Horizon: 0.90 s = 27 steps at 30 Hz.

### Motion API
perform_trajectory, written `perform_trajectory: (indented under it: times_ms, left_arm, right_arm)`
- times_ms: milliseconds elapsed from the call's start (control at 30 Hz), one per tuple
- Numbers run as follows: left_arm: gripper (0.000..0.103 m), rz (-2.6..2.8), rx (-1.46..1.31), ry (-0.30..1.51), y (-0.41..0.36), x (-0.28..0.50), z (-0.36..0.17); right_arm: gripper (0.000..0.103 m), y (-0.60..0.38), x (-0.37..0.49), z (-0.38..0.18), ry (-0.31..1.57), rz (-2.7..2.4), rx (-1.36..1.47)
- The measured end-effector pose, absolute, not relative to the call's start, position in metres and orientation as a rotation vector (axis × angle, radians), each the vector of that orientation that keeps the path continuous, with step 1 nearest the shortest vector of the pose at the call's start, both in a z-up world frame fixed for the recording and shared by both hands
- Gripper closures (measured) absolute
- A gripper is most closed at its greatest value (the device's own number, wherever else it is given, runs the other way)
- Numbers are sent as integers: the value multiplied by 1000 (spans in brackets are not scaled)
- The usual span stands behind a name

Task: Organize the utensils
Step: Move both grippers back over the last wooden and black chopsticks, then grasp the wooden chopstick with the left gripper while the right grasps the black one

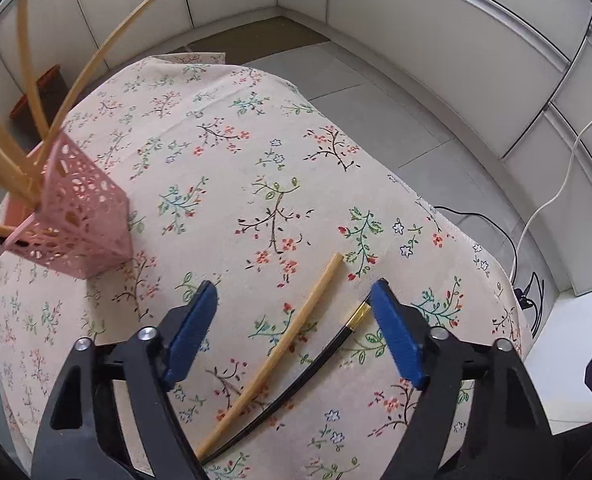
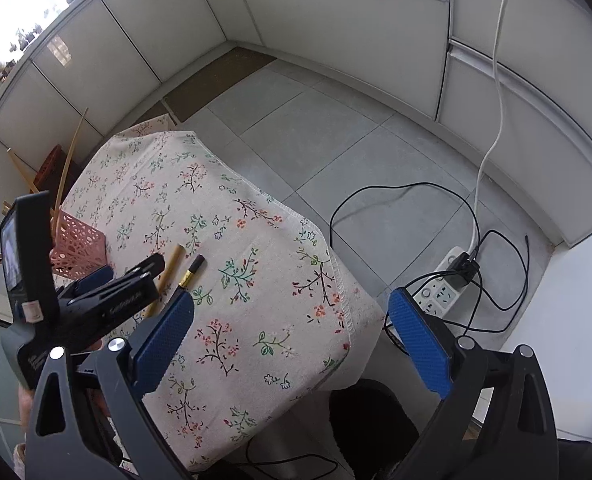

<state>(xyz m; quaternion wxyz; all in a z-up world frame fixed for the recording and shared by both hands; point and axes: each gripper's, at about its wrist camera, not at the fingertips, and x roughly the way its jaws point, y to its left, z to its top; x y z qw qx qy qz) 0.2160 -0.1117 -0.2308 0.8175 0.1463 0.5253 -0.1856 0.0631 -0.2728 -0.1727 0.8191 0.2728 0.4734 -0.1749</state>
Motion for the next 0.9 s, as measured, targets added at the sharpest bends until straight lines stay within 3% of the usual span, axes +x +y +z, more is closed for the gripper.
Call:
perform_trajectory:
  times_ms: [167,333,433,567,900]
  left_arm:
    - [65,-387,329,1195,-116,229,-259]
    - [77,-407,324,1194,-108,231,-260]
    - [90,-415,341,1175,-101,229,-260]
    - [96,-391,363,1125,-84,221,-253]
    - [96,-331,369,877,-25,168,-175]
  right_arm:
    - [8,-276,66,-182,1051,-369,617]
    - [8,-276,69,-190,1081,-366,646]
    - [8,-274,72,-190,1083,-373,628]
    - [8,-268,83,-195,1092,-399,604]
    - [8,-211,145,-218,1158,-430,451]
